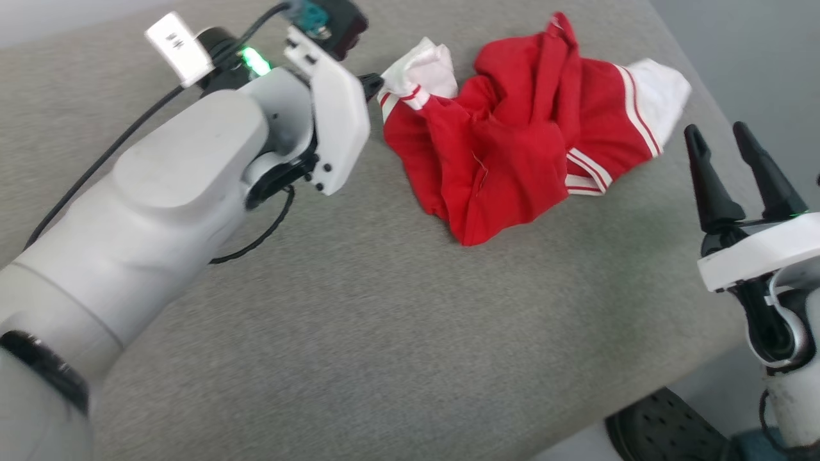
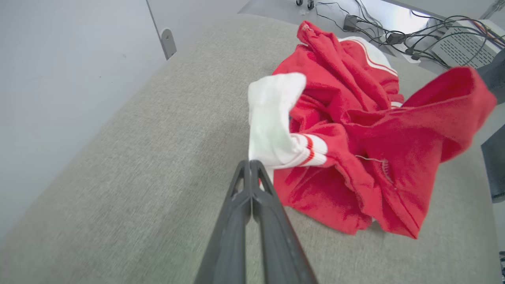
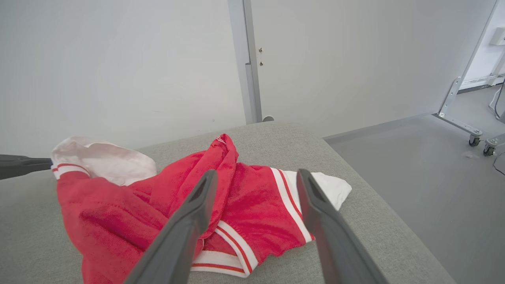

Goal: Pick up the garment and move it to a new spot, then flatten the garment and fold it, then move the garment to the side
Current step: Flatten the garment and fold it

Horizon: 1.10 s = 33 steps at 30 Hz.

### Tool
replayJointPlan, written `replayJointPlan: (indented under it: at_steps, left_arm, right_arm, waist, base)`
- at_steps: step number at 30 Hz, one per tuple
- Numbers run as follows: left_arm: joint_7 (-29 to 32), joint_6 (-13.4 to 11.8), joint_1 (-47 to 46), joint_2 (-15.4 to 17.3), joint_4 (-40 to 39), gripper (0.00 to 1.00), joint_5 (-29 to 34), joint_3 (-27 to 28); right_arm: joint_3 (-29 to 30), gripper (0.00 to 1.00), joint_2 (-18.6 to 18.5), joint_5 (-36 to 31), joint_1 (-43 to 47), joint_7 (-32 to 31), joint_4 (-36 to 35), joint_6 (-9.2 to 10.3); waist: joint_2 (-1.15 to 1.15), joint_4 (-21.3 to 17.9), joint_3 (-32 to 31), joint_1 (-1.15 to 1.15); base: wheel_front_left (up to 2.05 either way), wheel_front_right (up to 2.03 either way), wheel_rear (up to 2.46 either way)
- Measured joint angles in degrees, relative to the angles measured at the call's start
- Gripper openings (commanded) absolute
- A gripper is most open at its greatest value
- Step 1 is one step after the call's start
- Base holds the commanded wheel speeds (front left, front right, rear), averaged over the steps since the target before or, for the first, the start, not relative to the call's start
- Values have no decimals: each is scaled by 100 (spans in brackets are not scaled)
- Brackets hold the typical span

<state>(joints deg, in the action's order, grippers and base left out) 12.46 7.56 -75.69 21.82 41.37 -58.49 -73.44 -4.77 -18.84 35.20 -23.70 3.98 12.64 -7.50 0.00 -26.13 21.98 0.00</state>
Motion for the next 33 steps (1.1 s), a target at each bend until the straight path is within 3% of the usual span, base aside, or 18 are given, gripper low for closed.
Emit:
replayJointPlan:
  at_steps: [7,18,26,30,32,33]
  left_arm:
    - [-665,0,488,530,-110,0,-489,5]
    - [-1808,0,1987,1340,113,0,-1569,372]
    - [-2207,0,2635,1523,431,0,-2071,576]
    - [-2264,0,2630,1512,519,0,-2001,508]
    - [-2263,0,2541,1536,523,63,-1869,424]
    - [-2263,0,2461,1589,527,100,-1774,382]
  right_arm:
    - [299,100,-79,-205,225,-412,-406,0]
    - [644,100,-84,-417,513,-1009,-1017,0]
    - [811,100,-90,-528,569,-1318,-1347,0]
    - [856,100,-87,-553,587,-1429,-1458,0]
    - [875,100,-81,-564,608,-1469,-1512,0]
    - [882,100,-77,-570,618,-1482,-1543,0]
  waist:
    - [0,558,-278,0]
    - [0,1332,-606,0]
    - [0,1624,-607,0]
    - [0,1700,-595,0]
    - [0,1730,-589,0]
    - [0,1740,-579,0]
  base:
    - [0,0,0]
    - [0,0,0]
    - [0,0,0]
    - [0,0,0]
    - [0,0,0]
    - [0,0,0]
